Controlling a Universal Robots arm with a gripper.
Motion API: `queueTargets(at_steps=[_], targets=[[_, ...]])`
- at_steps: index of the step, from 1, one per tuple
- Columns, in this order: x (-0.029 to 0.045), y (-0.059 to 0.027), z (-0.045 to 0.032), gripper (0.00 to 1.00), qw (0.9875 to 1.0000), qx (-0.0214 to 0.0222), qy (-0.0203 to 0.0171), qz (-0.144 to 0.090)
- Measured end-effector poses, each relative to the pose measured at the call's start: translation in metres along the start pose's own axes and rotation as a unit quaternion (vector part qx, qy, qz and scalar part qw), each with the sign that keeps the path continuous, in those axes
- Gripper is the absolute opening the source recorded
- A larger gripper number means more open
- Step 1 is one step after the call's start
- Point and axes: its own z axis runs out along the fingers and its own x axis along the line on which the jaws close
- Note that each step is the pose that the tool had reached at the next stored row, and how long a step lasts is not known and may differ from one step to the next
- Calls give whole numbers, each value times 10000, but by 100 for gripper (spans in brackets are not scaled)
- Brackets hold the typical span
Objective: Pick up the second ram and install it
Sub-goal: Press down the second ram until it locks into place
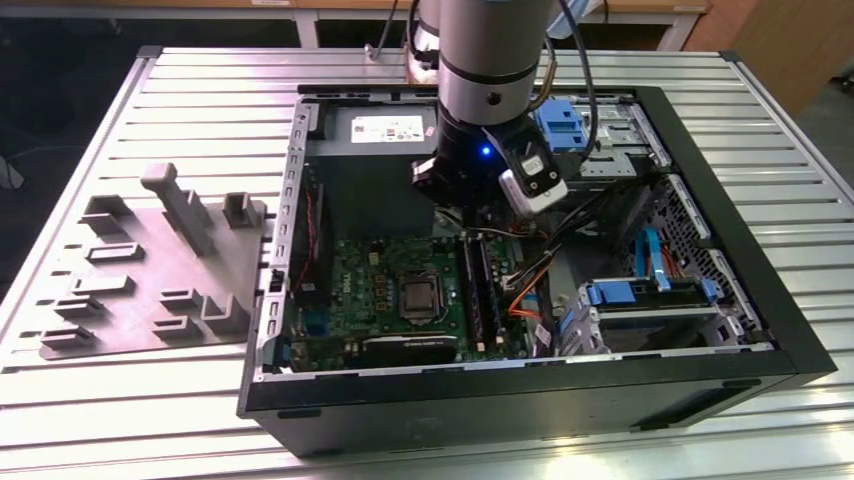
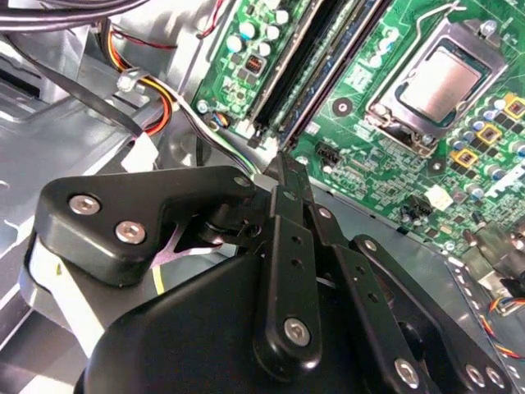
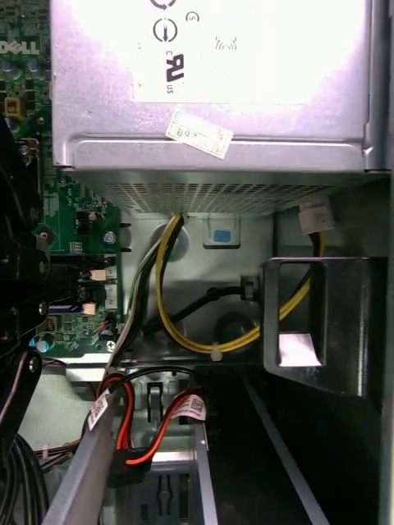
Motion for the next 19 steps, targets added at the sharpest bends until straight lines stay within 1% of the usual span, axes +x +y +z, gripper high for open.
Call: queueTargets(at_steps=[2,6,12,19], targets=[[0,1,3,10,10000,0,0,0],[4,-5,59,10,10000,23,0,-1],[5,-63,104,10,10000,42,11,-1],[3,-68,120,10,10000,45,16,-1]])
